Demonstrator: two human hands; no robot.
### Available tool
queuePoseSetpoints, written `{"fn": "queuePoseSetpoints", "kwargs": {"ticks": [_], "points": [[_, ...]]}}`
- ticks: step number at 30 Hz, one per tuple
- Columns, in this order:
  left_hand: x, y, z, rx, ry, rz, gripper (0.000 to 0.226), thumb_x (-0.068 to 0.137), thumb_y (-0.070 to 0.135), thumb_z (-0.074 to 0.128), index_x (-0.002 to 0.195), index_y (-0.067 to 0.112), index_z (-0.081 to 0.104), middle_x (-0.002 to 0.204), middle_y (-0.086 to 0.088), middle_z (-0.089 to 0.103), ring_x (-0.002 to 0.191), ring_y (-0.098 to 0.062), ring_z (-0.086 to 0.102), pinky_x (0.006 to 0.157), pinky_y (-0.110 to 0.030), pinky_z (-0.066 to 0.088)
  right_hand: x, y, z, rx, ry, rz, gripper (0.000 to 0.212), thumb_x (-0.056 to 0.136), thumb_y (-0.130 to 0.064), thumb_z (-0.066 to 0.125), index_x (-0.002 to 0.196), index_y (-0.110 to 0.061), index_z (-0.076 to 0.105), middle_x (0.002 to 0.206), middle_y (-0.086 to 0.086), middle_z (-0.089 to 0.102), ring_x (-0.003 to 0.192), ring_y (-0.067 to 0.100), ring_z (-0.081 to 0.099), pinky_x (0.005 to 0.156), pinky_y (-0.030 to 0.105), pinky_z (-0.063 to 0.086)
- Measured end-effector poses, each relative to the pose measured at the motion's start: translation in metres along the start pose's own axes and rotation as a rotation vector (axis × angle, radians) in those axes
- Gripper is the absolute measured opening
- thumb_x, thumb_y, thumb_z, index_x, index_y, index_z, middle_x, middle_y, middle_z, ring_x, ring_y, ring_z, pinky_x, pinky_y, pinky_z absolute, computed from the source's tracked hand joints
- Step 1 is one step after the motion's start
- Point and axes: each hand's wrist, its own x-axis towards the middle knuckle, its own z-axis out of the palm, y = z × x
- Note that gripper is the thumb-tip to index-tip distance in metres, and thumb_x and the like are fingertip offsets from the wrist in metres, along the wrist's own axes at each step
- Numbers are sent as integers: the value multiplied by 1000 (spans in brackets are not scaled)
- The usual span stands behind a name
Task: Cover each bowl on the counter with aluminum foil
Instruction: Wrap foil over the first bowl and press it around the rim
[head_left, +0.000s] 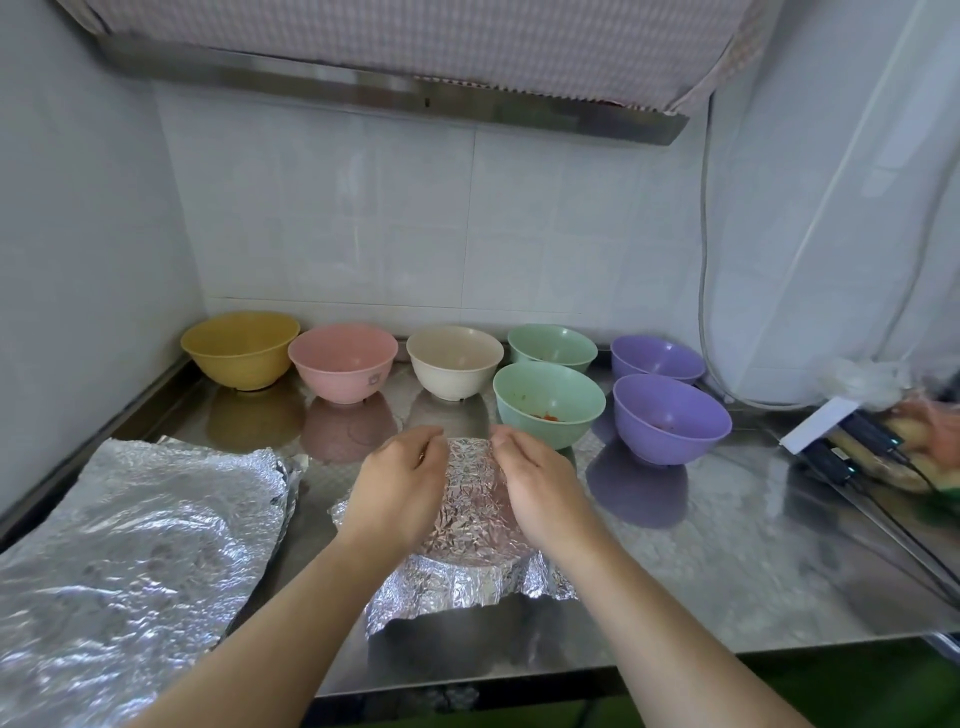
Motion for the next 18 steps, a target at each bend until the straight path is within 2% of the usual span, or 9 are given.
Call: {"fn": "queuePoseSetpoints", "kwargs": {"ticks": [3, 6, 8, 10, 12, 15, 17, 18], "points": [[-4, -3, -1, -56, 40, -19, 29, 106, 24, 45, 98, 7, 67, 97, -11, 71, 86, -23, 58, 69, -24, 41, -14, 7, 6, 196, 135, 40, 37, 111, -29, 48, 141, -20, 66, 142, -9, 65, 132, 5, 55, 110, 22, 38], [-3, -2, -1, -73, 17, -54, 32, 106, 27, 44, 97, 6, 66, 88, -9, 69, 91, -28, 62, 76, -37, 46, -17, 16, 13, 253, 175, 73, 34, 111, -25, 47, 136, -22, 70, 136, -11, 68, 129, 5, 57, 109, 23, 40], [-5, 0, 0, -99, 29, -80, 30, 104, 29, 45, 94, 8, 66, 85, -7, 68, 90, -26, 60, 71, -29, 45, -16, 21, 15, 265, 191, 81, 34, 111, -22, 45, 132, -22, 72, 133, -10, 70, 128, 6, 59, 110, 24, 41], [-10, 0, 1, -157, 83, -89, 26, 103, 29, 49, 100, 13, 69, 95, -2, 71, 94, -17, 58, 76, -21, 43, -16, 21, 14, 270, 190, 97, 36, 111, -21, 43, 132, -22, 72, 133, -12, 70, 127, 4, 58, 108, 23, 41], [-19, -2, 2, -215, 132, -73, 27, 102, 33, 53, 118, 21, 71, 114, 4, 69, 108, -13, 57, 88, -29, 44, -17, 22, 14, 265, 183, 109, 37, 110, -24, 41, 131, -25, 72, 131, -14, 71, 126, 6, 60, 110, 28, 43], [-28, -9, 5, -157, 144, 20, 43, 101, 45, 55, 135, 20, 64, 131, 8, 59, 123, -9, 51, 100, -25, 35, -19, 25, 16, 249, 175, 131, 39, 103, -33, 40, 118, -27, 76, 119, -13, 75, 119, 11, 65, 108, 39, 48], [-30, -10, 6, -91, 124, 52, 48, 100, 49, 55, 137, 20, 61, 133, 9, 57, 123, -8, 49, 99, -24, 33, -21, 23, 13, 279, 170, 150, 35, 106, -35, 41, 109, -26, 75, 110, -11, 76, 116, 14, 66, 103, 36, 49], [-29, -11, 5, -69, 110, 41, 48, 101, 48, 54, 140, 20, 60, 135, 7, 56, 125, -9, 49, 100, -25, 33, -21, 21, 11, 278, 174, 155, 32, 109, -33, 43, 108, -22, 74, 109, -9, 75, 115, 15, 65, 97, 28, 48]]}}
